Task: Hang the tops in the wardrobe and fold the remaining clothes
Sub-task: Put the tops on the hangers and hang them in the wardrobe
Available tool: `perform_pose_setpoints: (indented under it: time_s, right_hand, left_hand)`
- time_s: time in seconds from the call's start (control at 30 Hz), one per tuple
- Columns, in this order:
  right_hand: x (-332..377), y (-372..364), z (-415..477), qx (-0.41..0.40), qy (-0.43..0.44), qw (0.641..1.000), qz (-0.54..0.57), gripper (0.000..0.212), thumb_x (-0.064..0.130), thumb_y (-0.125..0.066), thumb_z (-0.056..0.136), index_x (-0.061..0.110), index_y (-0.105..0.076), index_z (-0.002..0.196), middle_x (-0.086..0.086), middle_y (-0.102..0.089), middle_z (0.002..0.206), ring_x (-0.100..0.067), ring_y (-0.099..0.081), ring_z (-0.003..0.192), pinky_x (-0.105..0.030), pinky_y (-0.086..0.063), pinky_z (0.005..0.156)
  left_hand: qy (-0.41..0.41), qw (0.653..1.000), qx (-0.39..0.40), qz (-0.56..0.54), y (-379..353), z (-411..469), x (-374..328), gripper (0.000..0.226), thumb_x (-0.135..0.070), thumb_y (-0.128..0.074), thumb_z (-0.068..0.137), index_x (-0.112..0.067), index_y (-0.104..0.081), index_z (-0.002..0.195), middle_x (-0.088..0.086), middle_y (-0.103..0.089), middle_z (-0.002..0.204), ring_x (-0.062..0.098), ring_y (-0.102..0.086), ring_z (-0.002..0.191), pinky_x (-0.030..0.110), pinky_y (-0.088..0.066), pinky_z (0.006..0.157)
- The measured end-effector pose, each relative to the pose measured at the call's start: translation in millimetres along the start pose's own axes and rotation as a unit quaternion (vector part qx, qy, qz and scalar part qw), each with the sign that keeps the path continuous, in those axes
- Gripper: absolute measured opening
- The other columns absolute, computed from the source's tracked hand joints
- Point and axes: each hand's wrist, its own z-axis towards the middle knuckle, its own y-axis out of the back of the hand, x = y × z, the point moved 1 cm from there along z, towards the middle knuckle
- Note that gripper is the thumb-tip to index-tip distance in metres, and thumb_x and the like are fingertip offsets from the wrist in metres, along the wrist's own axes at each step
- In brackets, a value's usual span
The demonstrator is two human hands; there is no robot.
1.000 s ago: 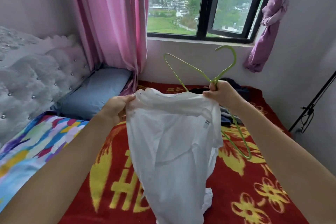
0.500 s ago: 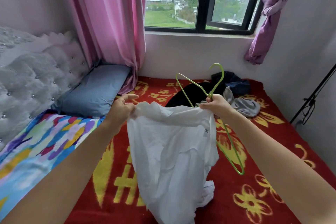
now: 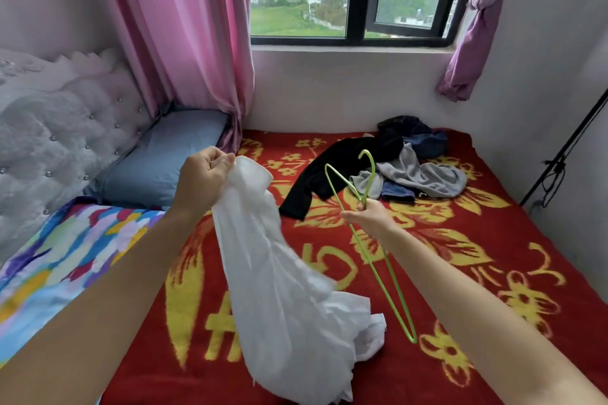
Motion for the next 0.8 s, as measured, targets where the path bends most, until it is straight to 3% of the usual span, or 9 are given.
perform_pose_setpoints:
  time_s: [0.07,0.13,0.27,0.4,0.53,0.6,0.63,0.7,0.8]
  right_hand:
    - [-17,-11,-4,0.014,-0.011,1.0,0.013,0.024,0.02,-0.067,0.086,0.008,-0.049,0.076,0.003,-0.042,0.056,0.002,-0.04,0.029,-0.011,-0.027,0.032]
    - [-34,-25,-6,0.031,-0.033,0.999,0.029,0.031,0.025,-0.069,0.085,0.013,-0.042,0.074,0.003,-0.042,0.062,-0.001,-0.039,0.043,-0.013,-0.029,0.038]
    - [-52,-61,-6,0.068,-0.052,0.996,0.0,0.041,0.028,-0.075,0.078,0.017,-0.035,0.075,-0.001,-0.045,0.073,-0.011,-0.037,0.06,-0.023,-0.032,0.052]
    - [-47,-92,-3,0.077,-0.015,0.997,0.002,0.041,0.016,-0.072,0.074,0.019,-0.031,0.073,0.002,-0.05,0.082,-0.013,-0.045,0.071,-0.025,-0.03,0.055]
    - [-33,-105,10,0.048,0.016,0.997,0.06,0.031,0.012,-0.069,0.075,0.02,-0.039,0.078,0.0,-0.056,0.099,-0.019,-0.055,0.094,-0.032,-0.046,0.074]
    - [-24,-110,19,0.075,0.013,0.988,0.135,0.023,-0.002,-0.061,0.076,0.006,-0.044,0.091,-0.007,-0.059,0.113,-0.014,-0.058,0.089,-0.03,-0.053,0.072]
    - [-18,-113,21,0.099,0.013,0.981,0.164,0.023,-0.008,-0.054,0.076,0.002,-0.042,0.093,-0.009,-0.06,0.116,-0.007,-0.058,0.077,-0.023,-0.051,0.059]
    - [-7,-121,24,0.112,0.019,0.976,0.185,0.023,-0.012,-0.044,0.076,0.008,-0.037,0.086,-0.007,-0.06,0.113,-0.002,-0.053,0.059,-0.016,-0.04,0.046]
    - [-1,-133,31,0.087,0.017,0.985,0.145,0.02,-0.007,-0.047,0.08,0.011,-0.039,0.083,-0.003,-0.057,0.109,-0.016,-0.056,0.093,-0.026,-0.05,0.071]
  left_hand:
    - [-0.036,0.999,-0.014,0.018,1,6,-10,0.034,-0.017,-0.053,0.094,-0.016,-0.047,0.062,0.002,-0.04,0.051,0.007,-0.039,0.045,0.015,-0.028,0.045]
    - [-0.052,0.998,-0.014,-0.011,4,13,-23,0.033,-0.017,-0.053,0.095,-0.02,-0.047,0.062,-0.002,-0.04,0.05,0.006,-0.037,0.043,0.013,-0.026,0.041]
    - [-0.042,0.987,-0.005,-0.152,20,29,-49,0.033,-0.017,-0.053,0.095,-0.024,-0.058,0.064,-0.016,-0.052,0.046,-0.001,-0.045,0.047,0.015,-0.039,0.048]
    - [0.005,0.944,-0.005,-0.331,44,39,-72,0.043,-0.015,-0.051,0.096,-0.023,-0.066,0.057,-0.013,-0.063,0.058,0.003,-0.059,0.058,0.019,-0.052,0.055]
    - [0.03,0.923,0.012,-0.383,65,45,-71,0.017,-0.024,-0.049,0.095,-0.021,-0.06,0.082,-0.007,-0.065,0.073,0.006,-0.063,0.068,0.021,-0.053,0.062]
    - [0.044,0.921,0.016,-0.386,74,45,-63,0.015,-0.027,-0.049,0.095,-0.019,-0.06,0.089,-0.006,-0.066,0.079,0.005,-0.064,0.071,0.021,-0.054,0.066]
    - [0.056,0.919,0.015,-0.39,78,43,-61,0.018,-0.028,-0.048,0.095,-0.02,-0.062,0.087,-0.006,-0.066,0.077,0.005,-0.064,0.069,0.02,-0.054,0.066]
    - [0.071,0.918,0.017,-0.39,85,41,-56,0.029,-0.03,-0.046,0.095,-0.022,-0.067,0.077,-0.008,-0.067,0.07,0.004,-0.065,0.066,0.019,-0.054,0.063]
    - [0.073,0.911,0.054,-0.403,90,34,-55,0.031,-0.038,-0.054,0.089,-0.022,-0.07,0.069,-0.008,-0.065,0.064,0.003,-0.064,0.061,0.018,-0.053,0.058]
